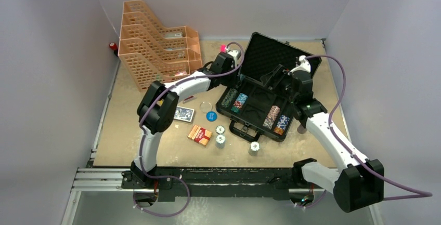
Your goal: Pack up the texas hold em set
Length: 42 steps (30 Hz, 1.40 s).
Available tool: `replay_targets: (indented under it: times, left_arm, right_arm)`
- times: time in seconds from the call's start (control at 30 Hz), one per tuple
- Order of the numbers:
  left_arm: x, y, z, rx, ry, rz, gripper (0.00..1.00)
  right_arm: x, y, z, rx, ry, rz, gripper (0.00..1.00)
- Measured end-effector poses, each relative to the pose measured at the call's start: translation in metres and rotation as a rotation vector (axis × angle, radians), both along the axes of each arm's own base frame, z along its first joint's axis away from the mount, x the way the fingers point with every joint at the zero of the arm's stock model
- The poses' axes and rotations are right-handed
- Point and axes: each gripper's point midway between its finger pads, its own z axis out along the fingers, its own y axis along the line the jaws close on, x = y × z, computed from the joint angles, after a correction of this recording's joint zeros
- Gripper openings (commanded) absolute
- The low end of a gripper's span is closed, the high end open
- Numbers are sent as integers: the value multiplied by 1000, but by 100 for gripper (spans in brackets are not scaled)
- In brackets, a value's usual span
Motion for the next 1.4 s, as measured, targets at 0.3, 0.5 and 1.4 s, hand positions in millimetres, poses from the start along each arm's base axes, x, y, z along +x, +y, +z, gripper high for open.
replay_targets:
  times: [0.3, 0.5, 1.4]
  left_arm:
    - [-10, 2, 0, 15, -33, 14, 0]
    - [-13, 1, 1, 23, -32, 14, 0]
    - [-24, 3, 1, 55, 0, 9, 54]
  right_arm:
    - [3, 5, -11, -8, 27, 25, 75]
    - [4, 5, -10, -8, 22, 26, 76]
    - [6, 6, -9, -13, 8, 34, 78]
